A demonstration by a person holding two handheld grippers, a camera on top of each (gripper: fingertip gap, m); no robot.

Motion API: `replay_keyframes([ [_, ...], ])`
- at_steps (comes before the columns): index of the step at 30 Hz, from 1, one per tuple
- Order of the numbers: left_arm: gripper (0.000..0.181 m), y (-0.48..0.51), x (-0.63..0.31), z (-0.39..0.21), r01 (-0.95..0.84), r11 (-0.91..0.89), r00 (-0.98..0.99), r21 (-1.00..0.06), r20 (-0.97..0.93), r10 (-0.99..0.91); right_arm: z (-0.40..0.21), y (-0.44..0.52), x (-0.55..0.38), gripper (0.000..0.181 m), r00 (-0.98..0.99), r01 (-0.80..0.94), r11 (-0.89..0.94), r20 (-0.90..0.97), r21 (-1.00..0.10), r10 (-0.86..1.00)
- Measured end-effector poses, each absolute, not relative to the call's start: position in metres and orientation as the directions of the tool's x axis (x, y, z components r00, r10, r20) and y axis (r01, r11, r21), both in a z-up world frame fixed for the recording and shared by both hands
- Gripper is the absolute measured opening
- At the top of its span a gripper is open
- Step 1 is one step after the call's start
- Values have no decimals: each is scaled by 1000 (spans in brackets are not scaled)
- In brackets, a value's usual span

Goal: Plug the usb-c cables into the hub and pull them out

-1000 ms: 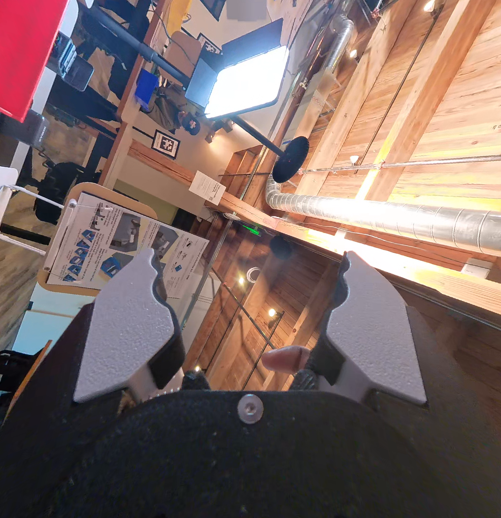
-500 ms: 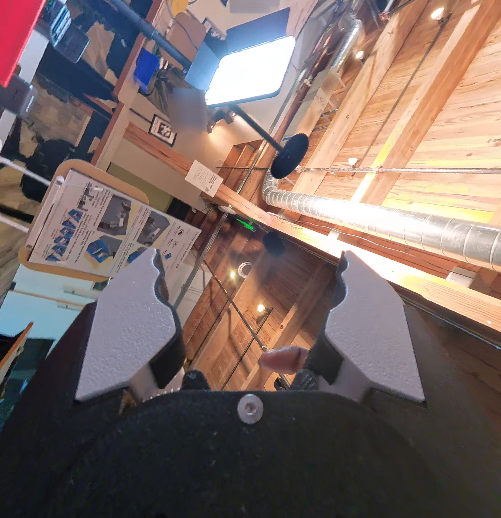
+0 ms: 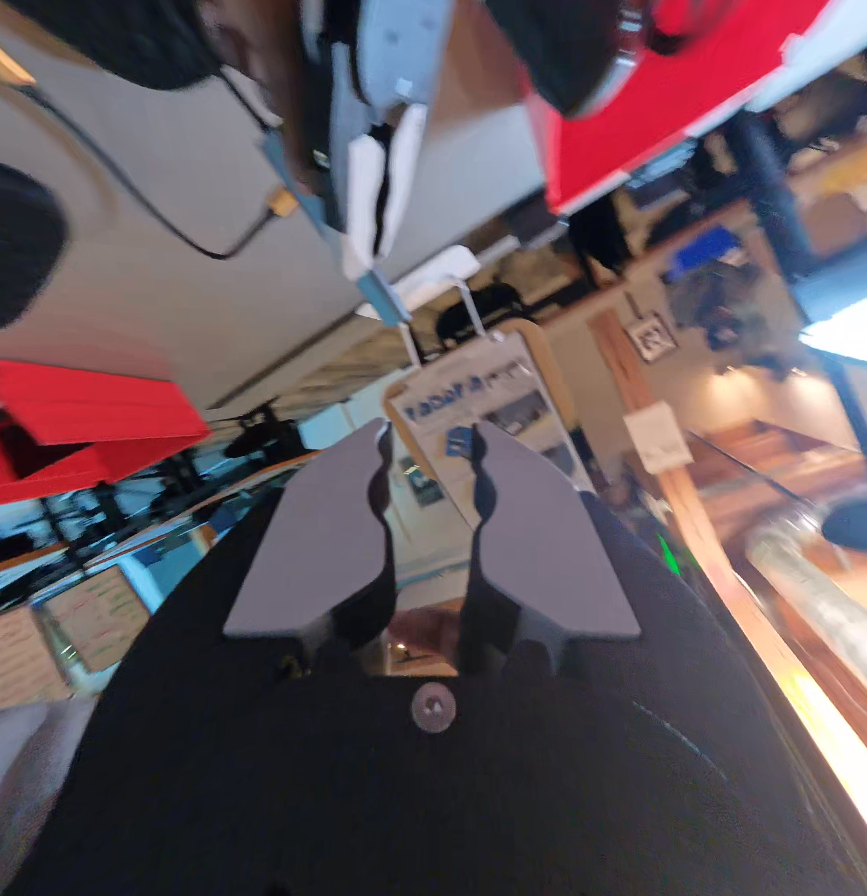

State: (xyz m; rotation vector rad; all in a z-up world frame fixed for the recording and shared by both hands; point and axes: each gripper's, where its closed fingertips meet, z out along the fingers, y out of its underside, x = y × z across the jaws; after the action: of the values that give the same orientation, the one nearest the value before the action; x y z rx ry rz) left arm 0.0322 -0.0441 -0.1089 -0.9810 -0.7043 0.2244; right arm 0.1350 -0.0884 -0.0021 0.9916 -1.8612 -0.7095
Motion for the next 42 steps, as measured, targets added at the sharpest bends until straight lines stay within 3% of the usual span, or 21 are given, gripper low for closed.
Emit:
replay_keyframes([
  [2, 10, -45, 33, -108, 121, 558, 761, -821, 438, 478, -24, -80, 127, 50, -392, -371, 496, 352, 785, -850],
  [3, 10, -45, 34, -108, 119, 559, 762, -820, 437, 478, -33, -77, 123, 50, -434, -377, 491, 319, 786, -843],
  [5, 10, -45, 33, -108, 124, 562, 762, -818, 441, 474, -44, -75, 114, 17, -483, -361, 485, 285, 797, -828],
  [8, 10, -46, 33, -108, 136, 570, 763, -810, 453, 462, -57, -67, 111, 0, -518, -368, 440, 212, 819, -829],
  [16, 10, -42, 32, -110, 162, 558, 767, -814, 460, 448, -74, -62, 132, 0, -583, -474, 452, 115, 756, -804],
  [19, 10, -41, 34, -109, 154, 552, 774, -820, 447, 449, -72, -65, 131, 27, -606, -433, 492, 160, 755, -779],
  [20, 10, -41, 35, -108, 149, 550, 774, -822, 443, 452, -71, -67, 130, 28, -607, -418, 504, 180, 755, -774],
  [21, 10, -41, 35, -108, 149, 548, 775, -823, 441, 452, -69, -68, 128, 6, -605, -402, 519, 207, 754, -769],
  [22, 10, -40, 35, -109, 154, 546, 777, -824, 442, 449, -67, -69, 126, 0, -602, -392, 532, 228, 751, -765],
  [26, 10, -41, 38, -107, 144, 559, 779, -817, 442, 445, -81, -59, 126, 6, -699, -430, 634, 208, 642, -684],
  [28, 10, -44, 38, -106, 140, 572, 776, -808, 449, 444, -91, -49, 120, 16, -768, -440, 724, 194, 532, -610],
  [30, 10, -45, 37, -107, 147, 577, 771, -804, 459, 442, -101, -44, 108, 19, -830, -439, 829, 197, 345, -522],
  [34, 10, -41, 33, -110, 171, 558, 762, -812, 468, 448, -108, -42, 87, 34, -963, -265, 926, 120, -268, -241],
  [38, 10, -39, 31, -112, 186, 544, 758, -818, 472, 450, -101, -33, 64, 46, -1000, 9, 633, -7, -774, 5],
  [40, 9, -37, 32, -112, 186, 536, 759, -824, 467, 454, -96, -28, 59, 46, -997, 75, 394, -68, -916, 34],
  [42, 10, -37, 32, -112, 178, 528, 762, -830, 456, 460, -99, -21, 49, 46, -992, 111, 205, -97, -972, 76],
])
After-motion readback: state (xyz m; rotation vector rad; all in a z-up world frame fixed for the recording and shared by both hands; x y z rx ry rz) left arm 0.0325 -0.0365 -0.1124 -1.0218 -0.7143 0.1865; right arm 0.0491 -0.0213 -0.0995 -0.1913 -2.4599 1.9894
